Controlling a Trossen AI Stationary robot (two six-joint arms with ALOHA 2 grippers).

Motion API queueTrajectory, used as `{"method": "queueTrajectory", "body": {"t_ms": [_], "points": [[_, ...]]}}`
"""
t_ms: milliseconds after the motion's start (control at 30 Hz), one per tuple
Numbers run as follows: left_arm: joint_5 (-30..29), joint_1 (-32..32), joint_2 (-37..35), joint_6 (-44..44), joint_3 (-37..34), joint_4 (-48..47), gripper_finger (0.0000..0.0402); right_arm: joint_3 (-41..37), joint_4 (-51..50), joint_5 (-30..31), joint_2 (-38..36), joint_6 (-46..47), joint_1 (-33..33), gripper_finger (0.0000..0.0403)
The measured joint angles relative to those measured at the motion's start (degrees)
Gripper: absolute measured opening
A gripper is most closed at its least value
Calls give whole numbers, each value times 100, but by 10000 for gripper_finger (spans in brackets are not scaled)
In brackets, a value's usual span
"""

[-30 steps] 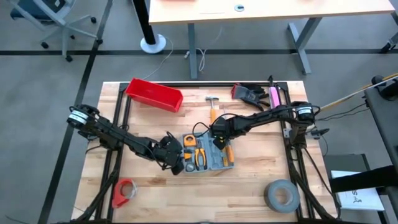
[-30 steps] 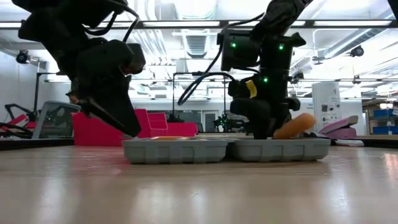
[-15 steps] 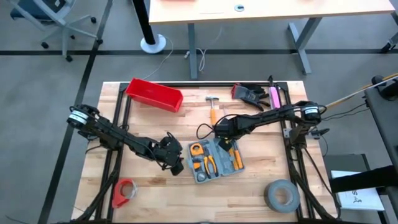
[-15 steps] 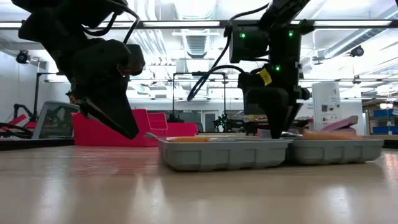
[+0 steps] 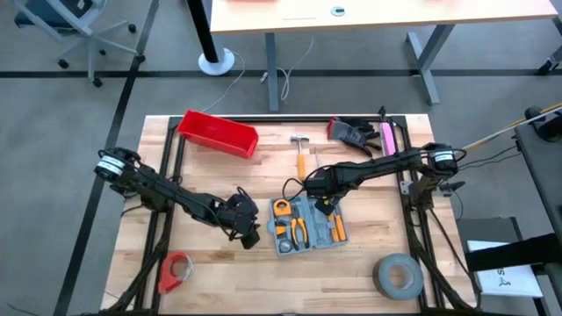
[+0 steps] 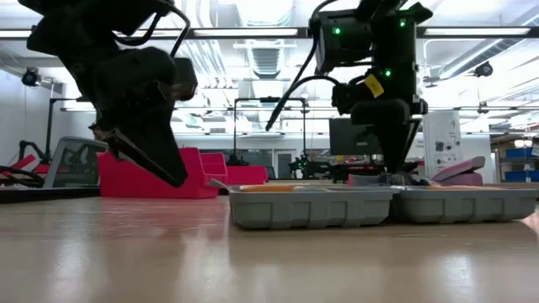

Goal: Prefit tool cases
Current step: Remove the yellow screwdriver from the prefit tool case to the table

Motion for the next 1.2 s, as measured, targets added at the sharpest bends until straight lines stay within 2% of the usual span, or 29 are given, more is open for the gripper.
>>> {"method": "queueTrajectory", "body": {"t_ms": [167, 500, 800, 967, 1200], "points": [[3, 0, -3, 128, 137, -30, 146, 15, 35, -210, 23, 142, 84, 119], [4, 0, -1, 157, 161, -78, 140, 20, 336, -113, 403, 324, 201, 140], [40, 0, 1, 212, 160, -151, 146, -88, 340, -32, 437, 440, 188, 154], [37, 0, 1, 258, 160, -149, 140, -233, 289, -34, 437, 536, 186, 148], [29, 0, 1, 349, 158, -149, 143, -183, -274, -75, 437, 621, 197, 130]]}}
